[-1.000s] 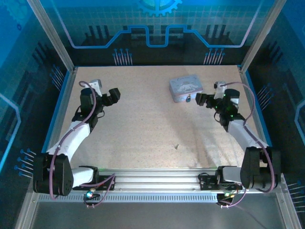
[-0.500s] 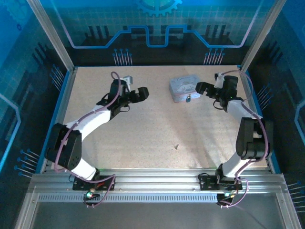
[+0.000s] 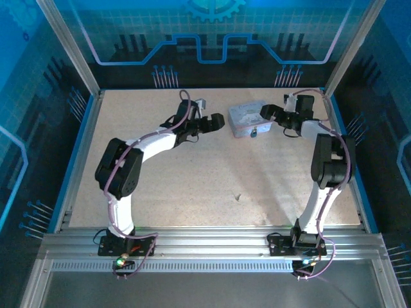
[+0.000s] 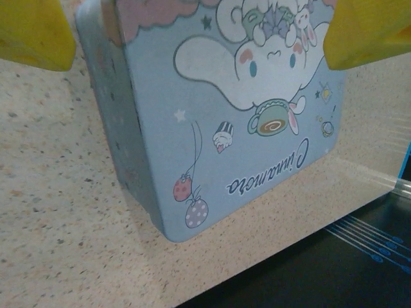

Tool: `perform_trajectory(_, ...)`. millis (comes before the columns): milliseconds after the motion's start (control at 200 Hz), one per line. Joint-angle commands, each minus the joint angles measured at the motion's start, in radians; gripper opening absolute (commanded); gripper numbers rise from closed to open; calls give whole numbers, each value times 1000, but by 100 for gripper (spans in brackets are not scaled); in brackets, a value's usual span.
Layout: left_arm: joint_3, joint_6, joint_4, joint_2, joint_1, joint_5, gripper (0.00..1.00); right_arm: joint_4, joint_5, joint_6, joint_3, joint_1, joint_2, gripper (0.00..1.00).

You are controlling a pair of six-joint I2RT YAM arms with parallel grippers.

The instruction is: Unlock a padlock with a key

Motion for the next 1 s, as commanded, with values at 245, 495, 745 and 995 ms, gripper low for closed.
perform_trajectory(245,168,-64,25,153,-16,104,88,-138,-145,-27,194,-11,131,81)
perform_trajectory(495,182,-70,35,179,-17,117,85,-188,-143,-78,164,24,101,77)
perform_trajectory(745,176,-46,16,178,-17,102,85,-160,-140,-79,72,69,39,76)
perform_trajectory(995,175,-33,1,192,-17,103,85,-143,-145,-80,31,107,2,76)
